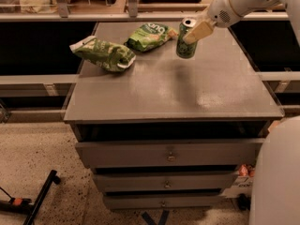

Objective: Move green can near green rice chip bag

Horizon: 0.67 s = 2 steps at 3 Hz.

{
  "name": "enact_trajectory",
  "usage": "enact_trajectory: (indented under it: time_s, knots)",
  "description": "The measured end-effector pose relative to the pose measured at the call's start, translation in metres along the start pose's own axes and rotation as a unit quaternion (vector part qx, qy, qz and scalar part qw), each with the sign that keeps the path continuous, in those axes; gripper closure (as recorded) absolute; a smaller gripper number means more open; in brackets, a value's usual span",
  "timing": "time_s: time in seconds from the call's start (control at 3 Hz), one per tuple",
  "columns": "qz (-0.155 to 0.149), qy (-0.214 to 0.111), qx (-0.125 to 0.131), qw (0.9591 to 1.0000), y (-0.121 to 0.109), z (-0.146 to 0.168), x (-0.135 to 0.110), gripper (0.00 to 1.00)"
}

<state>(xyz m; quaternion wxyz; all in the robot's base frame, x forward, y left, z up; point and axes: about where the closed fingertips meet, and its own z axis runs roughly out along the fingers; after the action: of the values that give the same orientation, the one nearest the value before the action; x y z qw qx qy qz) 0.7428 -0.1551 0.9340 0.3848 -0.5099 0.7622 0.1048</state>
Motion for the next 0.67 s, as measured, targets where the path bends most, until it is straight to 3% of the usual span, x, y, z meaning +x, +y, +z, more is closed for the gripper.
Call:
enact_trajectory:
  time_s: [0.33, 0.67]
  knots:
    - [-0.001, -0.014, -0.012, 0.9998, 0.004, 0.036, -0.001, 1.0]
    - [-0.016, -0.003, -0.026, 0.9995, 0.011, 0.058, -0.009, 1.0]
